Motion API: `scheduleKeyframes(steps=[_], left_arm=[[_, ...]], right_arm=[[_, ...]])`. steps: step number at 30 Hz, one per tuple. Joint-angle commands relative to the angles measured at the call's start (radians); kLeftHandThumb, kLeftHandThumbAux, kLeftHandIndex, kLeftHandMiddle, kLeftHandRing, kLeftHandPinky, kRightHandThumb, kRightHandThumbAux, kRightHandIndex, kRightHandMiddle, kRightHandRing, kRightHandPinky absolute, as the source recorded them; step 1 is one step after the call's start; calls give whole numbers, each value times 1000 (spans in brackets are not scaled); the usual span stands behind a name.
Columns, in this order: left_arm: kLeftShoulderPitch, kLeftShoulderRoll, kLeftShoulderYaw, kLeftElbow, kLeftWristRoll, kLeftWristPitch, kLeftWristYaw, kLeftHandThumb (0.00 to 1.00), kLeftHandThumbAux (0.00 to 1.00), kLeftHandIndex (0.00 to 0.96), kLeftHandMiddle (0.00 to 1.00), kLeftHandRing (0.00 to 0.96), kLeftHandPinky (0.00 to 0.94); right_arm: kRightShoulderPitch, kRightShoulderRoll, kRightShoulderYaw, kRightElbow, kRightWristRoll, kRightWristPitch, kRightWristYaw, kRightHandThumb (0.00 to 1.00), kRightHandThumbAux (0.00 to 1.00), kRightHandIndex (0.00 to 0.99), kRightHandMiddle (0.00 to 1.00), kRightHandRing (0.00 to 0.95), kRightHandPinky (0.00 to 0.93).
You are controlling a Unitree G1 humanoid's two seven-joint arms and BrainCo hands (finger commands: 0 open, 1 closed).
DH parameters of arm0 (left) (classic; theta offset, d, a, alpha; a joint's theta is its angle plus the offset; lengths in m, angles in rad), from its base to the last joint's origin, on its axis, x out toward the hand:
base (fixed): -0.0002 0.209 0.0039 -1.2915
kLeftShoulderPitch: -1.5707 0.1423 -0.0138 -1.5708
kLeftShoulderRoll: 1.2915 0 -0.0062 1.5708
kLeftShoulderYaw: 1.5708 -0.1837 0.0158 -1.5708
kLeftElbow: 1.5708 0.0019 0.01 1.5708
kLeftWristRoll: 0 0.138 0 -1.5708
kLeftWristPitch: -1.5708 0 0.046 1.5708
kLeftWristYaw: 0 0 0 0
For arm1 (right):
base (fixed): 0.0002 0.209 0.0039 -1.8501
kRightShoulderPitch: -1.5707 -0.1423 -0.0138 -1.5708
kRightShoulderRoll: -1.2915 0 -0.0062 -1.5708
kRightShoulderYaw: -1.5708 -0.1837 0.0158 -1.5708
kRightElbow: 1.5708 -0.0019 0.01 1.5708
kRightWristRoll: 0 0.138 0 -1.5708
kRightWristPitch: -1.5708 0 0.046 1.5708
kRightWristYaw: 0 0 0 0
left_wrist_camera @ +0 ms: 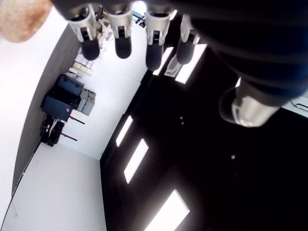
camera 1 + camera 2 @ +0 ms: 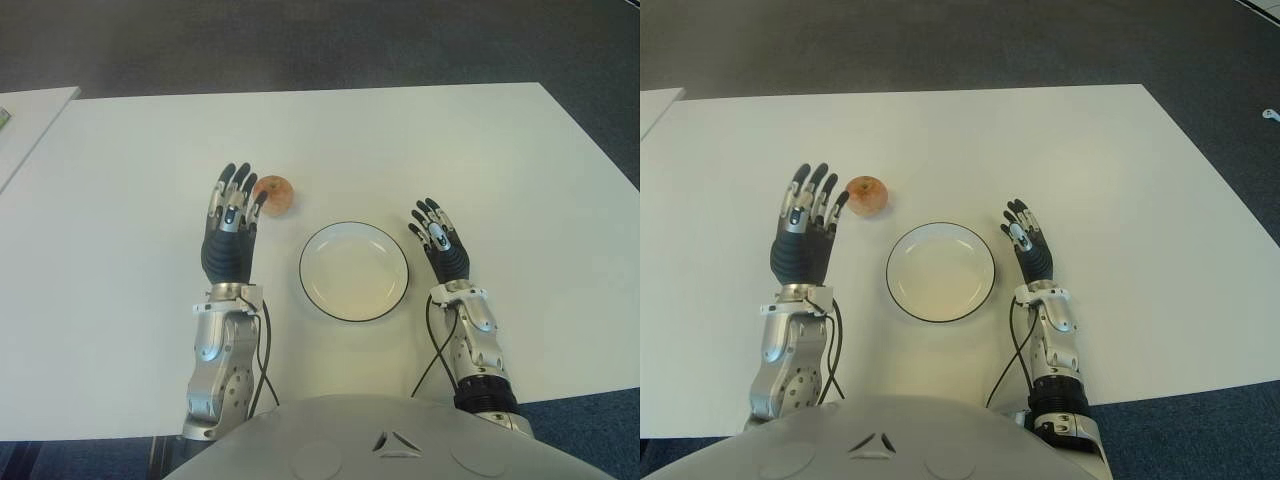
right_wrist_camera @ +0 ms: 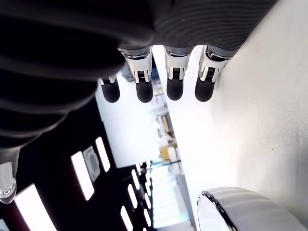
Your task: Put the apples into the plate.
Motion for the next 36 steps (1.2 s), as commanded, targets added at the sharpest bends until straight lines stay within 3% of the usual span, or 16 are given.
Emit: scheduleKeyframes(steps=[1,3,5,9,12,16,22,31,36], left_arm=[[-138,-47,39,35,59,49,72,270,443,227,186,144,180],[-170,-39,51,48,93,62,93,285,442,238,193,154,186],[-202,-1,55,68,202,73,122,292,444,226,191,154,172],[-249,185,-12,100,687,138,195,262,418,151,146,119,123],[-259,313,-88,71,992,283,132,253,377,103,70,49,49],[-330,418,-142,107,1212,377,3,270,346,57,16,10,10],[-450,503,-175,241,1259,380,-71,302,330,30,1,0,8],[-519,548,-197,313,1285,352,-135,333,320,30,0,0,18],[-593,578,-227,403,1310,301,-176,327,315,21,0,0,5]], right_arm=[[26,4,3,61,-10,44,-7,14,480,0,32,0,0],[24,4,4,63,-11,43,-8,13,481,0,33,0,0],[20,5,5,69,-14,37,-9,12,483,0,32,0,0],[14,9,4,80,-15,27,-11,15,489,0,31,0,0],[10,9,6,87,-21,23,-15,17,487,0,36,1,0],[6,10,6,94,-20,26,-16,18,485,0,37,0,0],[-2,13,5,110,-18,25,-15,23,486,0,36,0,0],[-8,21,8,126,-25,-1,-22,22,497,0,33,0,0],[-7,19,8,124,-30,-4,-24,21,498,0,37,0,0]])
